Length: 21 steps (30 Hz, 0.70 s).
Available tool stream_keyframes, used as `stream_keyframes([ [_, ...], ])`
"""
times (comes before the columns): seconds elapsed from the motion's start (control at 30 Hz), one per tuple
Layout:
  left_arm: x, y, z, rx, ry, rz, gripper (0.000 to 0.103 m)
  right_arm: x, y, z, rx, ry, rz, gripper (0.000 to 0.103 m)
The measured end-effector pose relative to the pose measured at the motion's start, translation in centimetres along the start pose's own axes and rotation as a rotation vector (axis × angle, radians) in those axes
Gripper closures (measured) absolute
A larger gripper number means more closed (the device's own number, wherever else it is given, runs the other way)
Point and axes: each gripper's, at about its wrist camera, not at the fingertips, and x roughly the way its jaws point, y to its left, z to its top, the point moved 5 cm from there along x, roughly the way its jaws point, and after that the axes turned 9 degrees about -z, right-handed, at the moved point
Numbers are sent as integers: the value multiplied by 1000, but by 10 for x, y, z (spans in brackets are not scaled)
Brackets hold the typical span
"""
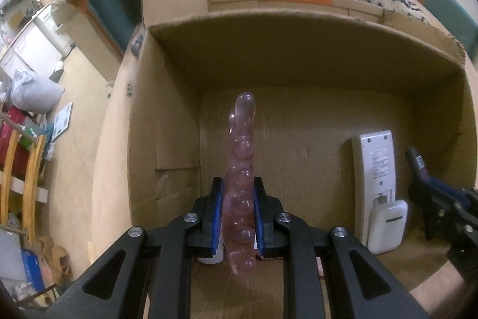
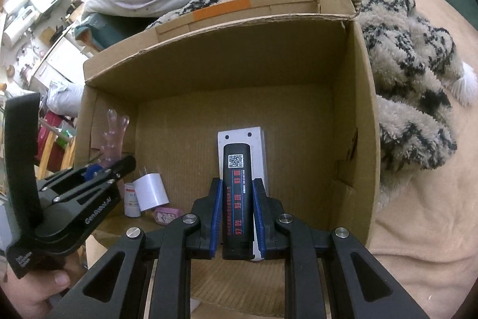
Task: Organize rigid objects
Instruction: 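Carry the black stick and pink toy into the box and open both tools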
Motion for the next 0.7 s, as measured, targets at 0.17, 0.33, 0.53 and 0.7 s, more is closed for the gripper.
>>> stream_keyframes([
  [0.17, 2, -2, -2, 19, 2, 11, 87, 2, 0, 1, 12, 5, 6, 82],
  [0.33, -4, -6, -1, 34, -9, 20, 87, -3, -1, 4, 24, -20, 26, 82],
  [0.53, -12, -9, -4, 45, 1, 9, 78, -14, -4, 8, 65, -53, 73, 57],
  [0.7, -27, -11, -7, 41, -38, 11, 43, -28, -7, 12, 96, -102, 112, 29],
])
